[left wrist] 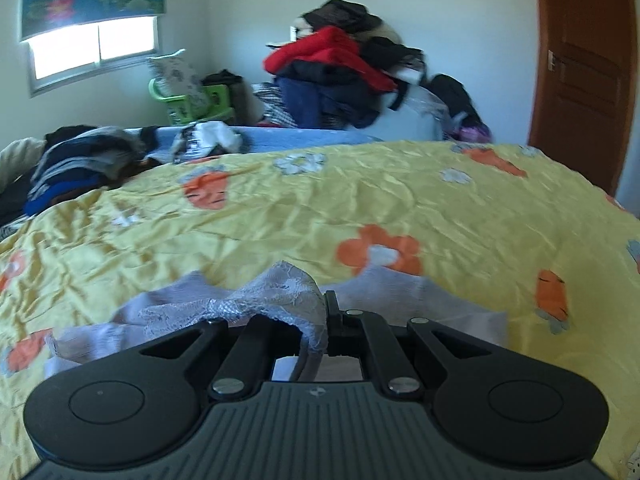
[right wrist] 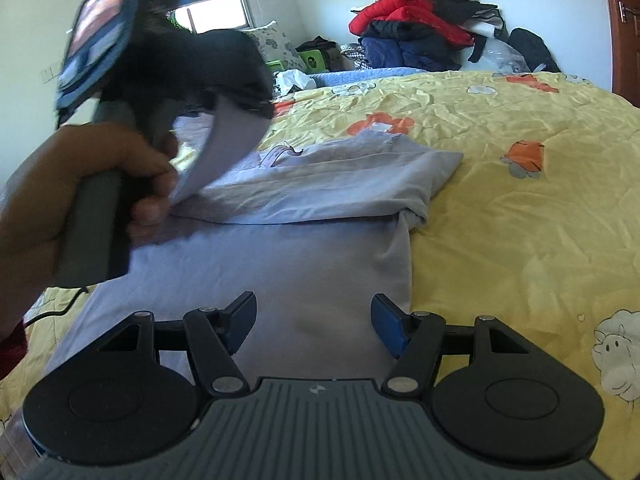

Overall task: Fold small clothes
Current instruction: 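Carry the held sleeve across the sweater body with the left gripper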

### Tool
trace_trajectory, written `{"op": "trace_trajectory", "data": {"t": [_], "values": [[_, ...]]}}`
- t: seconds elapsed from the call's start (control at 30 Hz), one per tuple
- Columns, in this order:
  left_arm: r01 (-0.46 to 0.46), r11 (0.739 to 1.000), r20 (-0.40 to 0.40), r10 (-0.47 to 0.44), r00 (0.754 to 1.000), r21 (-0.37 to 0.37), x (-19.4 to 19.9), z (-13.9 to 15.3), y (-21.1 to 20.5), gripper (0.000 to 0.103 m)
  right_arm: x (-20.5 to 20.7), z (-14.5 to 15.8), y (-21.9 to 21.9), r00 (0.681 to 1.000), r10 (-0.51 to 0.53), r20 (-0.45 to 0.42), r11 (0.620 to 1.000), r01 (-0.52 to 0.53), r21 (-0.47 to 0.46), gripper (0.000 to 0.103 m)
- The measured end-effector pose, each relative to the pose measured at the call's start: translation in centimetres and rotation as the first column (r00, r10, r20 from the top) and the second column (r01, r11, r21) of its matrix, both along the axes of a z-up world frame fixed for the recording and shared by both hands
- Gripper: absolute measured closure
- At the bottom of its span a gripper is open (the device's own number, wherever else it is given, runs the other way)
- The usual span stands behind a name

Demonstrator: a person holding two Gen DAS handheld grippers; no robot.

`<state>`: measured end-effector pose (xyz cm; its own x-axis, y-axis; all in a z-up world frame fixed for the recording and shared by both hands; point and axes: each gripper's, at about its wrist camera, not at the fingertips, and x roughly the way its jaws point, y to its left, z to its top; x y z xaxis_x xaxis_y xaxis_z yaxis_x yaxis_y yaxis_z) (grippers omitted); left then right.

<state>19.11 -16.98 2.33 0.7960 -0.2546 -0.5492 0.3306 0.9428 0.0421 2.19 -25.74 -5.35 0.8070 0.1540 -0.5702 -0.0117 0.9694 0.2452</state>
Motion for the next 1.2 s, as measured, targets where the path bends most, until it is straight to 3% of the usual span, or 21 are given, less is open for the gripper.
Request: {"op": "trace_trajectory", "data": {"t": [0.3,0.67,0.9,1.0,1.07,1.13,1.2], "values": [[0.071,0.996,-0.026,-0.069,0.997,0.058,-0.1,-1.6,-4.3,0.098,-0.3,-0.1,-0.6,1.0,-0.018,-0.004,1.0,0.018,0.001,0.036],[0.096,0.993,-0.076,-0.091,0.993,0.071,0.7,-3.0,-6.3,0.098,-0.8,-0.3,-1.0,0.999,-0.037,-0.009,0.999,0.037,-0.004,0.036],[0.166,0.981,-0.108,-0.155,0.982,0.101,0.0,-3.3,-7.8,0.094,-1.0,-0.3,-1.6,0.998,-0.06,-0.02,0.998,0.06,-0.005,0.036],[0.2,0.975,-0.123,-0.188,0.974,0.096,-0.3,-3.2,-8.3,0.077,-1.1,-0.3,-1.7,0.998,-0.063,-0.022,0.998,0.062,-0.011,0.036],[0.213,0.974,-0.111,-0.204,0.973,0.082,-0.6,-2.8,-8.4,0.039,-1.2,-0.3,-1.7,0.998,-0.062,-0.023,0.998,0.062,-0.013,0.036],[0.226,0.973,-0.074,-0.223,0.972,0.045,-1.3,-2.0,-8.2,0.027,-1.2,-0.4,-1.7,0.998,-0.065,-0.025,0.998,0.065,-0.016,0.036],[0.236,0.972,-0.04,-0.235,0.971,0.022,-1.8,-0.7,-7.9,0.026,-1.3,-0.3,-1.6,0.997,-0.066,-0.025,0.998,0.066,-0.018,0.036]]}}
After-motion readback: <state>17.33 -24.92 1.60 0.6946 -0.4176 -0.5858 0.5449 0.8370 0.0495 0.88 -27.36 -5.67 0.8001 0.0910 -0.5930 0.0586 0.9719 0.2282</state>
